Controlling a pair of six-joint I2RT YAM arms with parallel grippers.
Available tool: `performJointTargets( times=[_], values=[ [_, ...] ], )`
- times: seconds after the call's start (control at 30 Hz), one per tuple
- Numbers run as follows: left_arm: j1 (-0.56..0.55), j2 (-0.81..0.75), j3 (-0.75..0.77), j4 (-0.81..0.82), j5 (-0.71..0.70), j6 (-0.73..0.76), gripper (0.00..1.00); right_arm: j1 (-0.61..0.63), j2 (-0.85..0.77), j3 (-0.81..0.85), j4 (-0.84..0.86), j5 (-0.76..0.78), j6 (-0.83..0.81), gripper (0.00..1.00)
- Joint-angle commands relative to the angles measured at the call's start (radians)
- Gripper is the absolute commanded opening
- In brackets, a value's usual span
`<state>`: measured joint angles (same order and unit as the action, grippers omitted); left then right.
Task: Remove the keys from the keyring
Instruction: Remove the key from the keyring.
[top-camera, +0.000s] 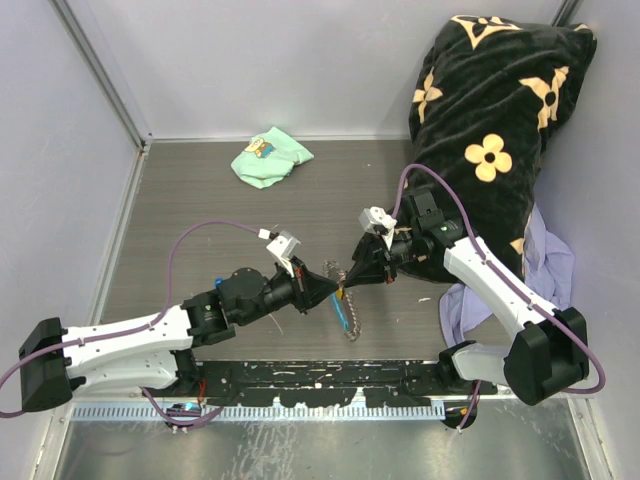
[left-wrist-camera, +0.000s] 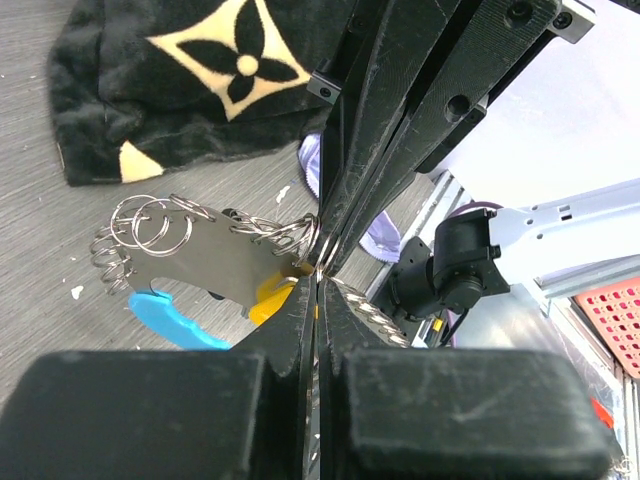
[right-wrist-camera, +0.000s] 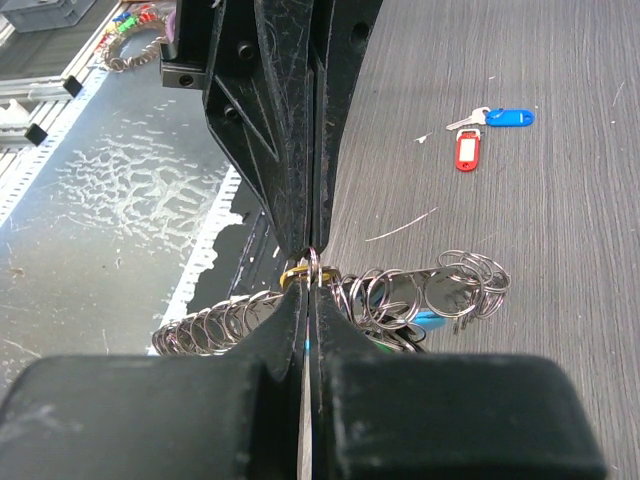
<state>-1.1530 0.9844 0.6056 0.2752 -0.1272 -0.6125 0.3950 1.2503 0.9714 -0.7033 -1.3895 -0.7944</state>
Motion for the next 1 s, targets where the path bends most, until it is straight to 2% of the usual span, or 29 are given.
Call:
performJointTargets(
  times=[0.0, 0.47, 0.63, 0.8, 0.97],
  values=[
    [-0.002, -0.038, -0.001, 0.021, -0.032, -0.023, 0.00, -0.004, -0.031, 0.016, 0.032, -0.052, 0.017, 0.01],
    [0.008, 0.005, -0.057, 0.070, -0.024, -0.114, 0.00, -0.004, -0.030, 0.008, 0.060, -0.043, 0.047, 0.01],
    [0.027, 0.039, -0.075, 0.111, -0.006, -0.138, 0.04, -0.003, -0.031, 0.006, 0.062, -0.044, 0.050, 0.01],
    [0.042, 0.007, -0.138, 0.210, 0.011, -0.126, 0.13, -0.004, -0.033, 0.005, 0.062, -0.047, 0.050, 0.01],
    [0.043, -0.102, -0.218, 0.302, 0.026, 0.005, 0.35, -0.004, -0.034, 0.003, 0.064, -0.050, 0.050, 0.01]
  ],
)
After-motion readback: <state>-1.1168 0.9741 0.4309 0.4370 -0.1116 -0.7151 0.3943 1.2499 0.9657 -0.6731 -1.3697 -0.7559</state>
